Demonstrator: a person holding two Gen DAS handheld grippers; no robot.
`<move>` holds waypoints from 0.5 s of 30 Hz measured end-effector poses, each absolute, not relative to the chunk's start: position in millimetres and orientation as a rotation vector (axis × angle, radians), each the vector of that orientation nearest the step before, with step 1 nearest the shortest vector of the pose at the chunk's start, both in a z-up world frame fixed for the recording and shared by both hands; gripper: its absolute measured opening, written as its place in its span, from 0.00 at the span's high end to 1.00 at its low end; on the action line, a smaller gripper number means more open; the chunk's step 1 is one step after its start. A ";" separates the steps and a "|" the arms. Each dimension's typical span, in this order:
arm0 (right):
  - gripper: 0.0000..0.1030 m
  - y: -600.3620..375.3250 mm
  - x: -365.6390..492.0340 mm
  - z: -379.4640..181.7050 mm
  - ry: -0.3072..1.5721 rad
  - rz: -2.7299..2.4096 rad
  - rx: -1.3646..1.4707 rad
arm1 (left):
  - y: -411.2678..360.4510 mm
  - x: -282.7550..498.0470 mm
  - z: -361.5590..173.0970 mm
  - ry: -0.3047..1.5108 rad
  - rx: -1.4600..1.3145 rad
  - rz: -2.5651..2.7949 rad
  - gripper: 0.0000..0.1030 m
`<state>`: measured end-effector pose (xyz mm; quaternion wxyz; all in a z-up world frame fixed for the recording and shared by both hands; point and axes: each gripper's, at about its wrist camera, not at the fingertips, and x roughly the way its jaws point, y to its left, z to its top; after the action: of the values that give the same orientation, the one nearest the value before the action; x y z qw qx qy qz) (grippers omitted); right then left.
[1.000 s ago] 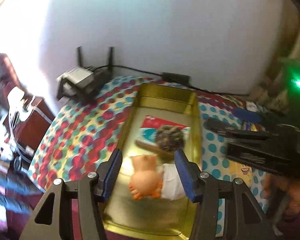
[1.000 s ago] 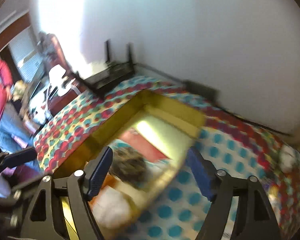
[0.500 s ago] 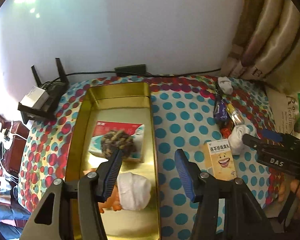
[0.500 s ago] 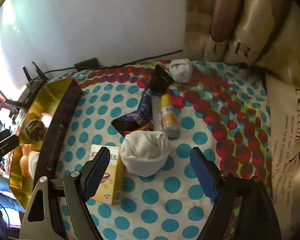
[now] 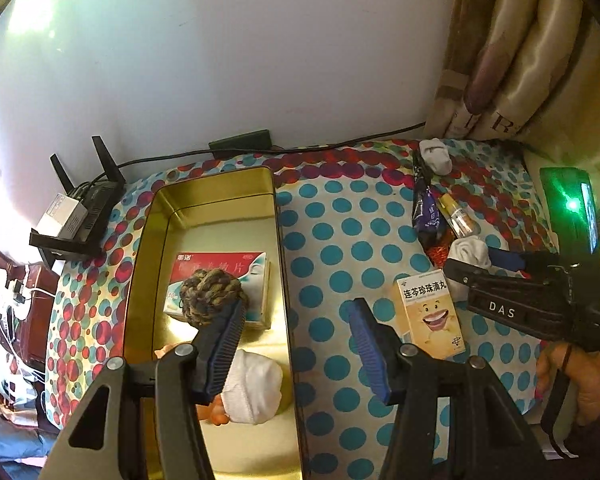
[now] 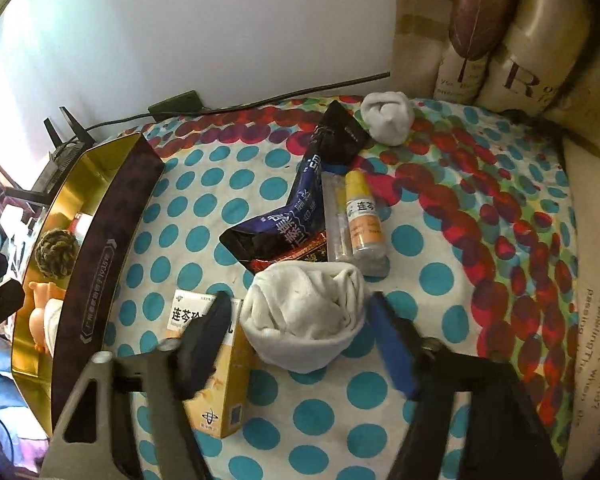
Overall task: Organize objects
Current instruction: 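Grasp a white sock with the right tool while the left tool grasps the yellow medicine box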
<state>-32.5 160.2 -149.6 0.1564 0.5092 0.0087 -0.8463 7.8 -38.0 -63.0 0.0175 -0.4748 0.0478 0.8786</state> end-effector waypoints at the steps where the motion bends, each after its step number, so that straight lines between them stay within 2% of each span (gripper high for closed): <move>1: 0.45 160.7 -33.9 -150.8 0.024 -2.419 1.460 | -36.4 6.6 -63.6 0.145 -1.478 2.723 0.46; 3: 0.56 160.5 -34.1 -150.5 0.028 -2.412 1.445 | -32.5 3.7 -65.1 0.144 -1.489 2.714 0.46; 5: 0.60 159.7 -33.0 -148.2 0.037 -2.409 1.426 | -26.4 -1.1 -67.2 0.120 -1.502 2.673 0.46; 8: 0.60 167.7 -28.3 -139.7 0.011 -2.426 1.398 | -11.3 -7.1 -71.0 0.062 -1.509 2.552 0.41; 9: 0.60 171.3 -27.8 -137.0 -0.002 -2.432 1.394 | -4.4 -9.8 -73.9 0.053 -1.517 2.498 0.37; 10: 0.60 176.2 -26.3 -132.7 -0.011 -2.442 1.383 | 3.5 -12.1 -77.4 0.052 -1.529 2.457 0.29; 15: 0.60 197.7 -21.6 -120.0 -0.058 -2.467 1.357 | 33.3 -18.2 -91.8 0.076 -1.586 2.357 0.27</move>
<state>-21.6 197.7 -120.0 0.1619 0.4756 -0.0202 -0.8644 -18.2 33.3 -91.8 0.1493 -0.5519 0.0265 0.8200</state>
